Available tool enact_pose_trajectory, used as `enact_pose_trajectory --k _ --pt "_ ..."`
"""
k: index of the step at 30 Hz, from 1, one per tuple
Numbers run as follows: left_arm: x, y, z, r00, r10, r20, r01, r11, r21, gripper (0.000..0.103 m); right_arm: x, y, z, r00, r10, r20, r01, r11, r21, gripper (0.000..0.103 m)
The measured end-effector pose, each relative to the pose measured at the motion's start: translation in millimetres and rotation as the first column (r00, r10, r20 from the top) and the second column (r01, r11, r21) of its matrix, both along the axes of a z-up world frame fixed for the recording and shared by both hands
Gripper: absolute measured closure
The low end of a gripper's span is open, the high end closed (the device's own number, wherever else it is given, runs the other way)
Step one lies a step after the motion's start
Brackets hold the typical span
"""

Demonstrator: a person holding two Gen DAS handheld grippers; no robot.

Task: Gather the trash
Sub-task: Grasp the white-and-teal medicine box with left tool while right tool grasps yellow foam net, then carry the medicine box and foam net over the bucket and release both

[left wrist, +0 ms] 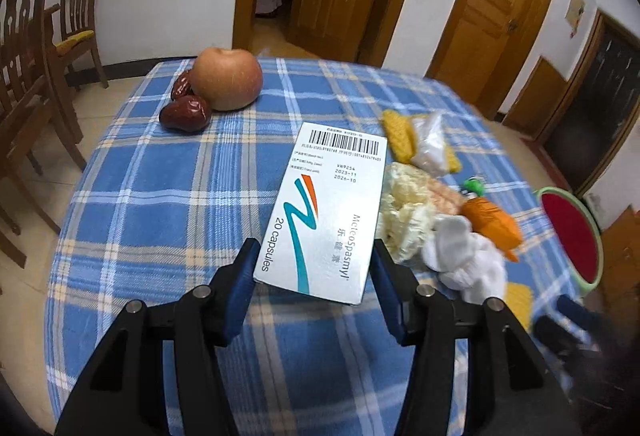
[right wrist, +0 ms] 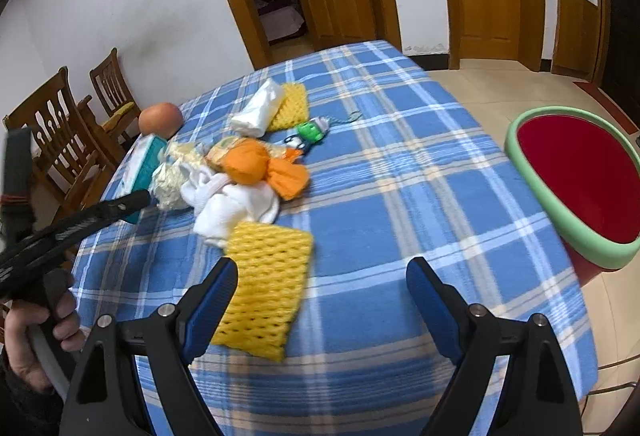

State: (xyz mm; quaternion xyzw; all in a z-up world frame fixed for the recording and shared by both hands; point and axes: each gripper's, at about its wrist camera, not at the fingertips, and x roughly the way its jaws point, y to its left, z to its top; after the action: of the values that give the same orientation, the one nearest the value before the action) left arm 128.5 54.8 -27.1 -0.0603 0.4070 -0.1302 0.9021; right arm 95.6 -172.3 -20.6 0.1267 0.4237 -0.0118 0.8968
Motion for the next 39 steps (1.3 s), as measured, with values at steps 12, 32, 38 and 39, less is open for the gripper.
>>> enact_pose_trajectory --k 12,32,38,39 --pt "-19.3 11.7 13.8 0.997 -0.056 0.056 0.061 0.995 -0.080 0.048 8.2 32.8 -11.9 0.998 0.025 -0.049 -0.029 0.997 -0.068 0.050" --pt "-40.7 3.5 28.5 0.992 -0.089 0.094 0.101 0.986 -0.131 0.048 -22.7 34.0 22.8 0.996 0.026 0.085 -0.019 0.996 -0.087 0.091" --pt "-50.3 -13.0 37.1 0.987 -0.122 0.104 0.136 0.981 -0.136 0.048 -35.7 22.3 43.1 0.988 0.004 0.151 0.010 0.996 -0.089 0.091" --pt "-51.5 -15.9 38.0 0.987 -0.126 0.103 0.140 0.981 -0.136 0.048 -37.2 19.2 45.9 0.987 -0.002 0.161 0.016 0.996 -0.088 0.091"
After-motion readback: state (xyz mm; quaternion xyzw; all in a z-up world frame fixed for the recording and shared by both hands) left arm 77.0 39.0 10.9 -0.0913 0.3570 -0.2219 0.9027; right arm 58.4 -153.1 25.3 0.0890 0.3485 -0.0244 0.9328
